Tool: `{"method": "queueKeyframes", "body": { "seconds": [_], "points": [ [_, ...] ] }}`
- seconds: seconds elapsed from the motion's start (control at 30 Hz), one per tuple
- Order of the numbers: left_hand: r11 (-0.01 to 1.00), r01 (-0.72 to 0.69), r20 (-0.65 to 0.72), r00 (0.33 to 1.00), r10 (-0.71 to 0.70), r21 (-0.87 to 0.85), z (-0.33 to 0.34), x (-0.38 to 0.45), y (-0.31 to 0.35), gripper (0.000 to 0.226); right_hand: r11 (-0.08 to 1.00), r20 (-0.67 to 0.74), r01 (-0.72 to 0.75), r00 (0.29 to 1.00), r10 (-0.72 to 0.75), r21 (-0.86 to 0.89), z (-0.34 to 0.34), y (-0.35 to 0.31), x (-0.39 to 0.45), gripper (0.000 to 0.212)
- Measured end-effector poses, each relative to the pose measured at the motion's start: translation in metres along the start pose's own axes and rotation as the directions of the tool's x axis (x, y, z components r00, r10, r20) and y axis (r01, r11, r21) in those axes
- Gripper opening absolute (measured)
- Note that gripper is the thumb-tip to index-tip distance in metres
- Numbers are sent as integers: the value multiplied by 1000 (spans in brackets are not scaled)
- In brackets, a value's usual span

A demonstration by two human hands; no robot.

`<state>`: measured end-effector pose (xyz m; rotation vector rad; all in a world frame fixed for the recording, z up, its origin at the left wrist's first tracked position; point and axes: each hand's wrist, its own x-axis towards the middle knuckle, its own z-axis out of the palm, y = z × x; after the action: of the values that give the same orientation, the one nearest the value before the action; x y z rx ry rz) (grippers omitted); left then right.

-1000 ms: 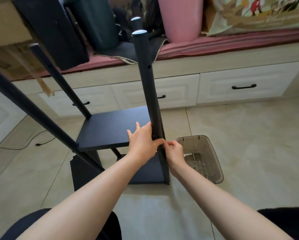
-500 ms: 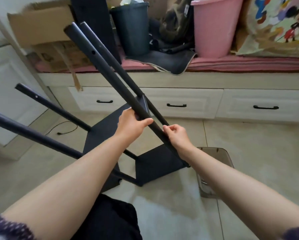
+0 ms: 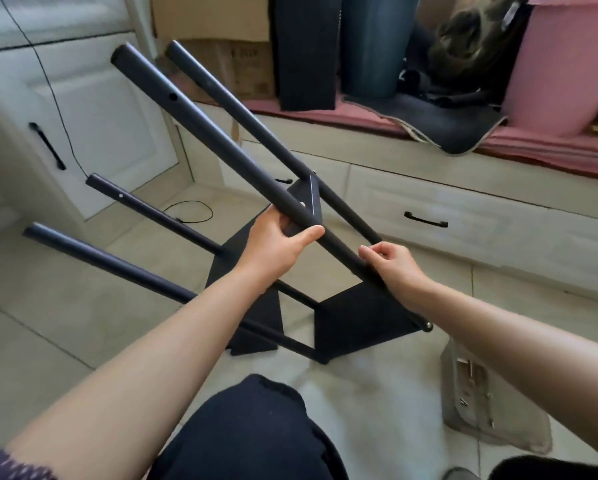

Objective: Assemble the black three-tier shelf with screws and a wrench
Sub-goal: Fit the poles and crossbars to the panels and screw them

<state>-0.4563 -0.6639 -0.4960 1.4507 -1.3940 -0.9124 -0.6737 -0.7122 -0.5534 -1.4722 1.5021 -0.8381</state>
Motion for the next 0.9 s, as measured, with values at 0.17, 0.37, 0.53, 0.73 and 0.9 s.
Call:
{"method": "queueKeyframes", "body": {
  "seconds": [0.17,0.37,0.53,0.73,0.9],
  "points": [
    [998,-8,-66,998,4,-57,-16,-2,-19,59,997,28,61,998,-60,-39,10,-7,14,24],
    [990,5,-145,989,-26,-144,-24,2,-38,56,995,68,95,993,-93,-26,20,-12,32,20],
    [959,29,-178,981,-82,-281,-19,9,-56,53,992,113,117,987,-112,-43,17,-14,47,20],
    [917,6,-228,968,-105,-399,-6,-2,-92,60,979,161,177,974,-160,-103,24,-6,46,15],
    [896,-11,-263,958,-118,-444,3,-6,-127,45,965,176,233,962,-210,-121,31,4,47,13]
  ]
}}
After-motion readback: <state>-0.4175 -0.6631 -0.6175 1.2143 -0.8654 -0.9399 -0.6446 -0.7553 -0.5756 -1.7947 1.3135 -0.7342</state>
